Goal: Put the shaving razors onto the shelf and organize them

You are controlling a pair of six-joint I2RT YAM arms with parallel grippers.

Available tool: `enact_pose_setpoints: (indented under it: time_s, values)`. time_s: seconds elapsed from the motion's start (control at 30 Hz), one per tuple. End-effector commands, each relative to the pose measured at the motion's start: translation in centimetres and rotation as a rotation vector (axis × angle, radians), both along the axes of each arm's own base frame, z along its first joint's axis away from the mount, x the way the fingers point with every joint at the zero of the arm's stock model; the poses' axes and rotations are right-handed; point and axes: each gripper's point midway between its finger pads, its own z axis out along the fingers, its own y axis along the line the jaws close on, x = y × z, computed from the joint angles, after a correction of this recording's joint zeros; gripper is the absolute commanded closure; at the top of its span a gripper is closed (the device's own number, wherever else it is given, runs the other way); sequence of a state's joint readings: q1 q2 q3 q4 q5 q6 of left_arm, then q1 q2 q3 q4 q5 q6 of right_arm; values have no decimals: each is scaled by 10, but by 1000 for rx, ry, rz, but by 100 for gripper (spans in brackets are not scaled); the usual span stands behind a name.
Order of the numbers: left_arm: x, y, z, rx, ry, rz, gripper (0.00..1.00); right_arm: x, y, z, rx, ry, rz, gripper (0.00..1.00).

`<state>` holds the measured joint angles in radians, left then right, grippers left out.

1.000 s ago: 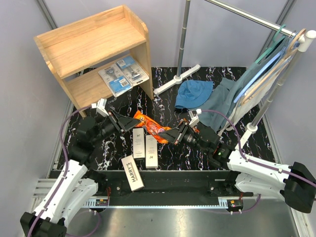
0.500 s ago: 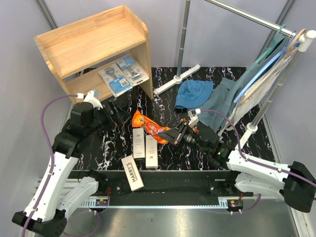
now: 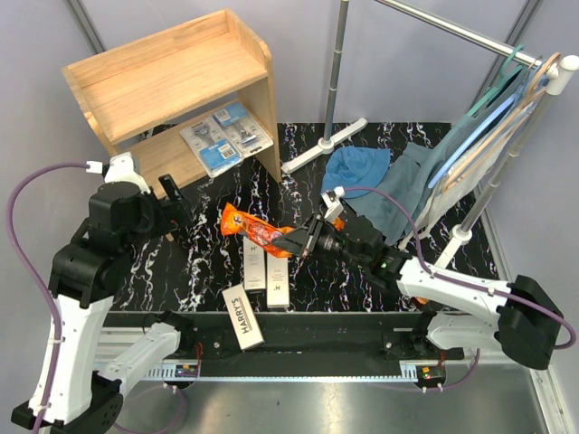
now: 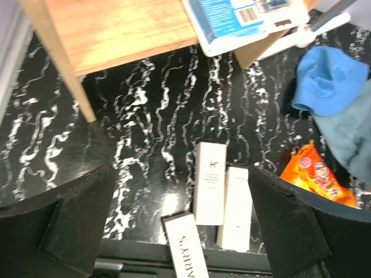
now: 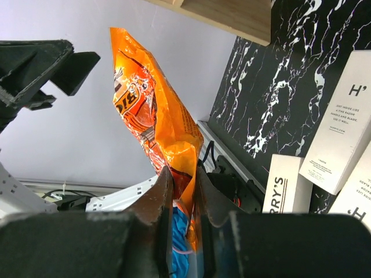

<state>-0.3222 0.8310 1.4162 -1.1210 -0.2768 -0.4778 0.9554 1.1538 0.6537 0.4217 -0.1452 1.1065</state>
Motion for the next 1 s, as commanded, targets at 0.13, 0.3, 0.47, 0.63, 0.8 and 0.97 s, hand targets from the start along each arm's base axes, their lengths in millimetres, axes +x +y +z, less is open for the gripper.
enact_pose_setpoints:
  time_s: [0.13, 0.3, 0.47, 0.63, 0.8, 0.97]
  values:
    - [-8, 21, 32, 63, -79, 54, 1, 13, 44, 27, 41, -14, 91, 100]
    - [-14, 29, 49, 73, -121, 80, 1, 33, 79, 20, 31, 84, 100, 100]
    - [-19, 34, 58, 87, -141, 93, 1, 57, 102, 20, 35, 129, 53, 100]
    - [-22, 36, 58, 89, -144, 95, 1, 87, 117, 25, 53, 157, -60, 100]
    - [-23, 37, 60, 86, -153, 97, 1, 109, 141, 45, 81, 142, -153, 100]
    - [-28, 38, 64, 72, -170, 102, 1, 132, 168, 53, 132, 172, -205, 100]
